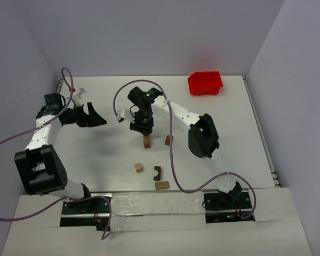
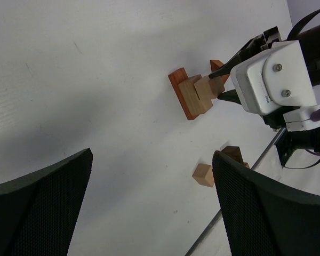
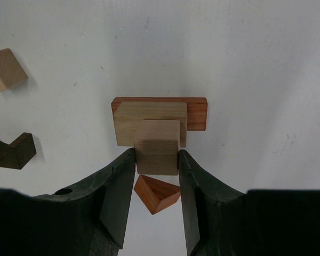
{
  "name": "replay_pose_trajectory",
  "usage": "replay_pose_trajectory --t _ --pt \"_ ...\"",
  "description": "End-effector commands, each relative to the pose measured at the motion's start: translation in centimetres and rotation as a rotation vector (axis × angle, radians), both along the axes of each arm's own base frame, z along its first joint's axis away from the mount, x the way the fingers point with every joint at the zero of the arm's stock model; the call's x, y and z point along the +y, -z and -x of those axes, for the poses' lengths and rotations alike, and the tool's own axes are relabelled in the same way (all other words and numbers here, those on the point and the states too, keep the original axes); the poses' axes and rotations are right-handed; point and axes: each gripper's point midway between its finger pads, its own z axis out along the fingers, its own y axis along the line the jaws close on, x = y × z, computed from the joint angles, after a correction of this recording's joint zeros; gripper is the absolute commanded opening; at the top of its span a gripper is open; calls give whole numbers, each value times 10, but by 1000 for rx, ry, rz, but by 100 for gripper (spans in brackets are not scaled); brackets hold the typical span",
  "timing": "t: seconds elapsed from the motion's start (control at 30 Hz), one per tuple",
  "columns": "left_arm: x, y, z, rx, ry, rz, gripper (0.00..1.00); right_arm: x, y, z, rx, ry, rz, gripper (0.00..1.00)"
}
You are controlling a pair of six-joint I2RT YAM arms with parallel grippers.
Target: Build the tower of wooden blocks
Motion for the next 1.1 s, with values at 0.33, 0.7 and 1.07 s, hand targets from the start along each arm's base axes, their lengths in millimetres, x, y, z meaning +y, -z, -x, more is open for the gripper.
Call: replay_pose_trajectory --t 0.33,0.7,1.07 --pt "3 -23 -12 -106 18 -23 99 5 3 -1 -17 -2 -4 52" --pt "3 -27 -12 -116 20 -23 99 10 -9 -3 -41 10 -28 71" --pt "-2 -54 -7 -173 14 -7 99 19 -144 11 -191 21 -296 93"
